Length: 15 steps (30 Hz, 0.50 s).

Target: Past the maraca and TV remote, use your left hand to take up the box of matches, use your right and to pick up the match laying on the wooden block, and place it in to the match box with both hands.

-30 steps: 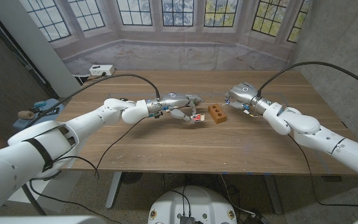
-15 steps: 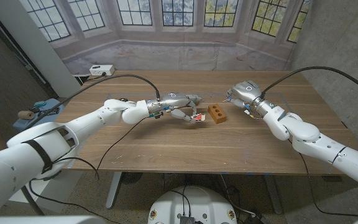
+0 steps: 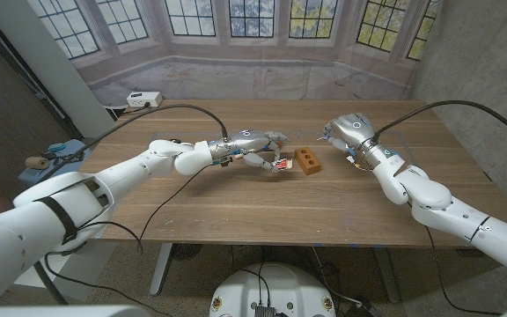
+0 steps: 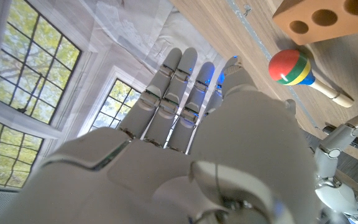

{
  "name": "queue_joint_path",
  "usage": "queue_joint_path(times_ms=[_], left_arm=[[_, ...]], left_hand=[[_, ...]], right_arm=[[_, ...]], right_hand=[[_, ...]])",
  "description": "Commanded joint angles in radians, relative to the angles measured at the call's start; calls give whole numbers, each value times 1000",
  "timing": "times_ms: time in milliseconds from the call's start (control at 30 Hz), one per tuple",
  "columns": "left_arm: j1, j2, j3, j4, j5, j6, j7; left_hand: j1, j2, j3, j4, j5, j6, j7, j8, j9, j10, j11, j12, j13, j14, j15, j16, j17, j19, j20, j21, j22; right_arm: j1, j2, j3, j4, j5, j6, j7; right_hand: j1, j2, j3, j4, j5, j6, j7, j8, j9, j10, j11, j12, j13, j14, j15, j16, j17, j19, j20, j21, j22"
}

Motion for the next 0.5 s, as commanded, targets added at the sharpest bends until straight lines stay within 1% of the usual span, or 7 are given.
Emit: queue_joint_path(times_ms=[33,233,500], left_arm=[[-18,-24,6,35,-25,-11,-1],[-24,-31,7,42,-29,-15,5],[-30,-44,9,56,-34,-18,19]], left_hand=[[28,36,-3,0,6,-6,-3,8,3,-2,0,0,2,0,1,-1,3,-2,0,-2,6],[29,36,-3,-1,6,-5,-3,9,3,-2,-1,0,2,0,2,-1,3,-2,0,-2,6],[28,36,-4,0,6,-7,-2,9,3,-2,-2,0,2,0,1,-1,3,-3,0,-2,6]], right_arm=[[-39,23,13,-22,-19,-86,-83],[-57,28,19,-36,-26,-119,-115],[-61,29,12,-39,-63,-145,-154]], right_hand=[[12,1,0,0,-3,10,2,2,3,10,2,6,4,12,-101,0,4,6,-74,3,1],[12,1,-1,1,-3,8,2,1,2,10,3,5,4,13,-100,-1,4,6,-73,4,2],[17,2,-2,0,-3,12,4,1,2,12,5,4,6,18,-103,1,6,6,-73,6,2]])
